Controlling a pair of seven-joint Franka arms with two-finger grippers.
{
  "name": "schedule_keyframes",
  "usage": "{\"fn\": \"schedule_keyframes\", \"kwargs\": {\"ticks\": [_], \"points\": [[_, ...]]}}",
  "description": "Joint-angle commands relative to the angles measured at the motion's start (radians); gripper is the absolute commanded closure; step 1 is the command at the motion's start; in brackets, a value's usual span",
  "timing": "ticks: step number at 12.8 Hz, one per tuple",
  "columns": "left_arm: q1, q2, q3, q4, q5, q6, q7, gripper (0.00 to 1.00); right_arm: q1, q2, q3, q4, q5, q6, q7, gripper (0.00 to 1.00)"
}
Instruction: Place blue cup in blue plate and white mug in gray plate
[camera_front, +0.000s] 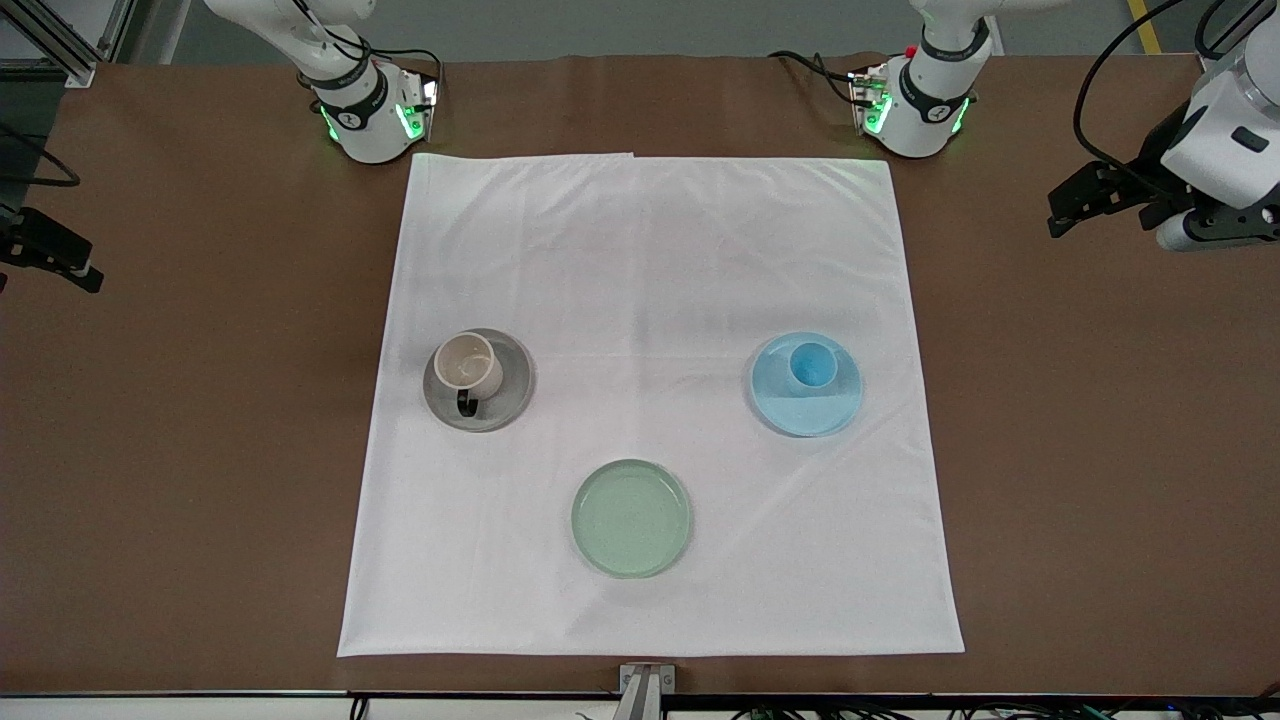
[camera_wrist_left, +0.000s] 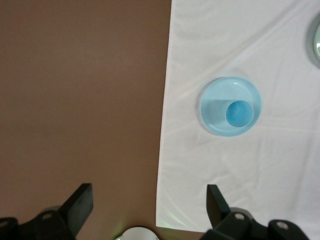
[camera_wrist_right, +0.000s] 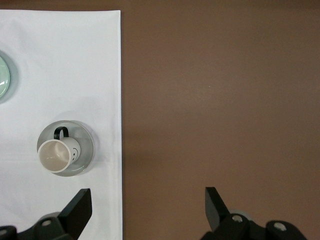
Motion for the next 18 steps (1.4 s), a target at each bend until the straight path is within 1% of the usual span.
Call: {"fn": "schedule_keyframes", "kwargs": {"ticks": [1, 6, 9, 18], "points": [[-0.004, 0.007, -0.002, 0.019, 0.017, -0.006, 0.007, 0.00, 0.002, 0.006, 0.002, 0.013, -0.018, -0.017, 0.002, 0.00], [-0.006, 0.007, -0.003, 0.019, 0.017, -0.007, 0.009, 0.00, 0.002, 0.006, 0.002, 0.013, -0.016, -0.022, 0.007, 0.00], [-0.006, 0.001, -0.003, 0.019, 0.017, -0.007, 0.009, 0.00, 0.005, 0.006, 0.002, 0.014, -0.016, -0.032, 0.073, 0.00], [-0.004, 0.004, -0.002, 0.019, 0.017, -0.007, 0.010, 0.00, 0.003, 0.006, 0.002, 0.013, -0.016, -0.036, 0.065, 0.00]]}}
